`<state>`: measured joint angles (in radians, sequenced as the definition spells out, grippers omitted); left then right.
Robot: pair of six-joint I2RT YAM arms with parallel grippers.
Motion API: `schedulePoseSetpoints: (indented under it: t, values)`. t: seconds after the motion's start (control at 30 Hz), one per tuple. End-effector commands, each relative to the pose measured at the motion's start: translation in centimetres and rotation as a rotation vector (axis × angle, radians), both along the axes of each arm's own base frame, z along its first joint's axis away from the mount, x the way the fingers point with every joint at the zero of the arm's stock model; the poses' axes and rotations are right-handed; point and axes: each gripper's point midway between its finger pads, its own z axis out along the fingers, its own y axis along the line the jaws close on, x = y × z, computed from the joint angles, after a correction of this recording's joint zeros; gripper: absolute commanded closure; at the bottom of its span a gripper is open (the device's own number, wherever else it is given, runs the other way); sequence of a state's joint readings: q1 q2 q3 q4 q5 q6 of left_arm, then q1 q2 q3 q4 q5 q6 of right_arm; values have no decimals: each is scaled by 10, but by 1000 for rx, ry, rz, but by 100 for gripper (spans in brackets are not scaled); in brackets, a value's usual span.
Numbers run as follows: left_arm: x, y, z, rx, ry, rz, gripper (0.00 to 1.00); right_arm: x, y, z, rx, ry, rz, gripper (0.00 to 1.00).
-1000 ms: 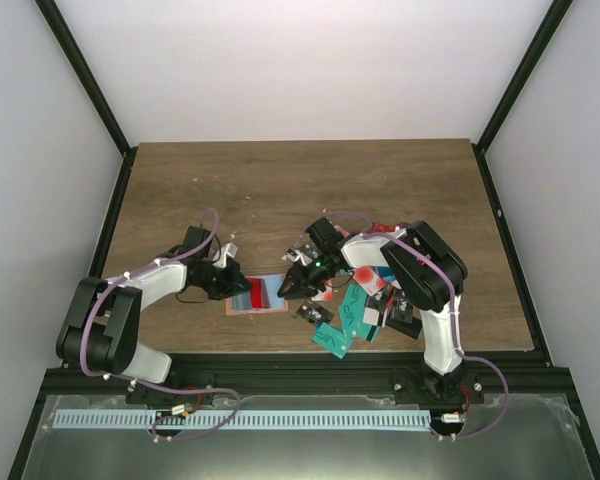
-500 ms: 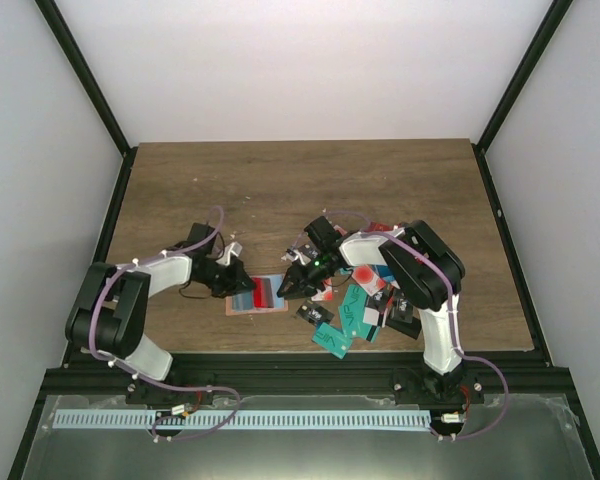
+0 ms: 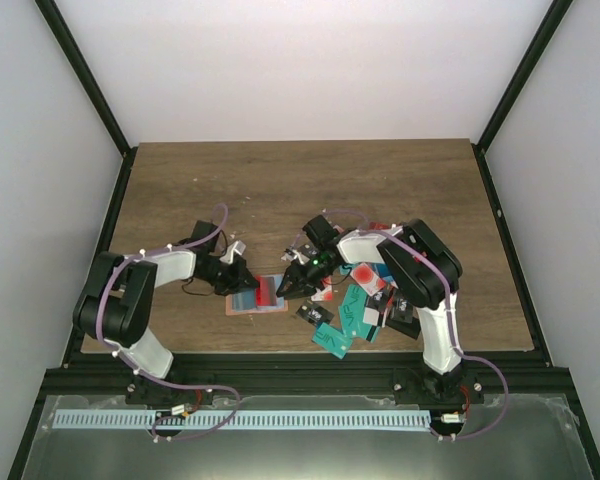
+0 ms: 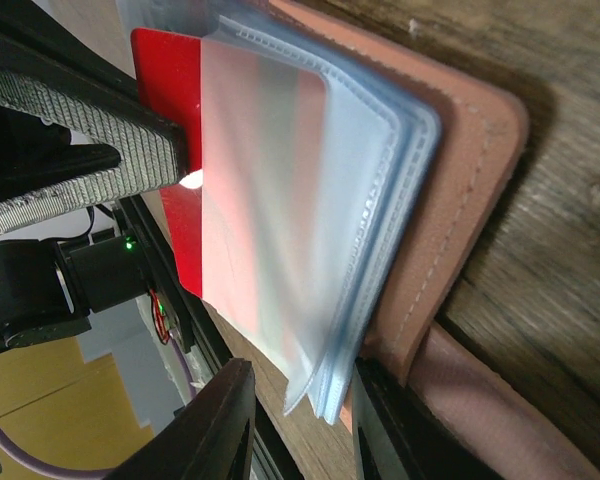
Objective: Put the credit cards into the card holder
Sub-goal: Insert the credit card into the card holder.
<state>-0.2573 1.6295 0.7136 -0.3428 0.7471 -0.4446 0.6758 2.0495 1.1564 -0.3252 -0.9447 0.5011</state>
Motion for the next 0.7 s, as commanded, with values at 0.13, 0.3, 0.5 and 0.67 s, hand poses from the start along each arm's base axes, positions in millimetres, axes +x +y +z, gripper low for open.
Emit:
schedulePoseSetpoints:
  t: [0.13,0.3,0.5,0.67]
  values:
    - [4,-7,-11,18,-5,-27,96,14,4,-24,-61,-65,-1,70]
    - [4,-13,-13,13,0,-47,96,14,4,-26,-62,-65,0,70]
    - [3,-13,-15,29,12,-77,94,18,3,-24,-62,-70,-4,70]
    - [4,-7,-11,84,9,-91,80,21,-1,-22,-64,-78,-11,70]
